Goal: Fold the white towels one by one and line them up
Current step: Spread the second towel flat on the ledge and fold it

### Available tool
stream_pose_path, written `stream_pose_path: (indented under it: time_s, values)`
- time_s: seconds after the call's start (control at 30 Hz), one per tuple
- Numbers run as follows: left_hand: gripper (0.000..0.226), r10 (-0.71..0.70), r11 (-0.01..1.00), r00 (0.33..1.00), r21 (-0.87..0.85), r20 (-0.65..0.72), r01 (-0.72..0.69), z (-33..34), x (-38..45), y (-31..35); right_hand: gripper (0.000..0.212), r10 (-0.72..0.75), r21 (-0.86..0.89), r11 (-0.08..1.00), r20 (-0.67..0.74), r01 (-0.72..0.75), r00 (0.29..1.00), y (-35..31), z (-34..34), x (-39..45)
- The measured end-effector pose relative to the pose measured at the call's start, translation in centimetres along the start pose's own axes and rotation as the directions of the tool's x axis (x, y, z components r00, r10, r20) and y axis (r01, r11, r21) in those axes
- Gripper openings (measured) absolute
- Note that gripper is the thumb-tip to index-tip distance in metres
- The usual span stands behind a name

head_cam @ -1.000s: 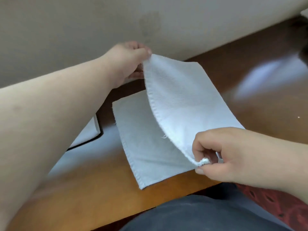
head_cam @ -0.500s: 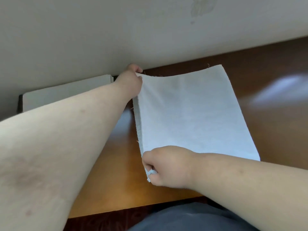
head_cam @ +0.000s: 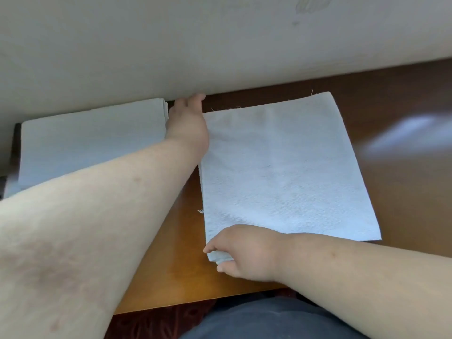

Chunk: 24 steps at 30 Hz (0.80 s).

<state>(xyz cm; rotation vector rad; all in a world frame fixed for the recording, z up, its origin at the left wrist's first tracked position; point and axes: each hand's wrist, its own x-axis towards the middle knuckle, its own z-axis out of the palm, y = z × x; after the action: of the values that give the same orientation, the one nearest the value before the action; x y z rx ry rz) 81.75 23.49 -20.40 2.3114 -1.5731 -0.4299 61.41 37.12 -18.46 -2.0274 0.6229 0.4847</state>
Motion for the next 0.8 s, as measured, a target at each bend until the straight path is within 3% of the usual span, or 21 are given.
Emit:
stream_pose_path:
  time_s: [0.07, 0.13, 0.23, 0.3, 0.37, 0.5, 0.6, 0.67, 0.8]
  values:
    - [0.059, 0.202, 0.979, 0.979, 0.031, -0.010, -0.202, 1.0, -1.4, 1.4, 0.038, 0.017, 0.084, 0.996, -0.122, -0.007, 0.992, 0.6, -0.8, -1.5]
    - [0.055, 0.337, 0.938, 0.937, 0.054, 0.093, -0.343, 2.7, -3.1, 2.4, 0.037, 0.085, 0.107, 0.993, -0.344, -0.051, 0.935, 2.1, -1.8, -3.0]
    - [0.068, 0.213, 0.910, 0.912, 0.268, 0.350, -0.315, 5.1, -4.8, 1.5, 0.049, 0.238, -0.021, 0.954, -0.553, -0.299, 0.798, 5.7, -3.2, -5.4]
    - [0.075, 0.135, 0.871, 0.897, 0.382, 0.420, -0.310, 5.7, -5.2, 0.3, 0.069, 0.424, -0.108, 0.838, -0.490, -0.535, 0.762, 8.1, -2.7, -6.9]
    - [0.078, 0.115, 0.867, 0.888, 0.392, 0.444, -0.309, 5.3, -4.8, 0.4, 0.083, 0.541, -0.147, 0.763, -0.386, -0.629, 0.747, 9.8, -1.5, -8.5]
    - [0.074, 0.180, 0.866, 0.926, 0.393, 0.332, -0.309, 4.1, -4.4, 3.2, 0.088, 0.542, -0.056, 0.791, -0.399, -0.610, 0.739, 11.0, 0.0, -10.7]
    - [0.070, 0.128, 0.840, 0.876, 0.420, 0.465, -0.345, 4.6, -5.0, 4.3, 0.093, 0.531, -0.091, 0.810, -0.305, -0.579, 0.791, 11.9, -0.1, -12.0]
    - [0.069, 0.081, 0.843, 0.871, 0.433, 0.484, -0.319, 4.6, -5.1, 4.7, 0.091, 0.498, -0.112, 0.835, -0.265, -0.539, 0.826, 12.5, -0.7, -12.8]
    - [0.064, 0.148, 0.890, 0.934, 0.369, 0.325, -0.269, 4.5, -5.5, 7.9, 0.069, 0.447, 0.083, 0.885, -0.426, -0.458, 0.787, 13.3, -3.7, -13.6]
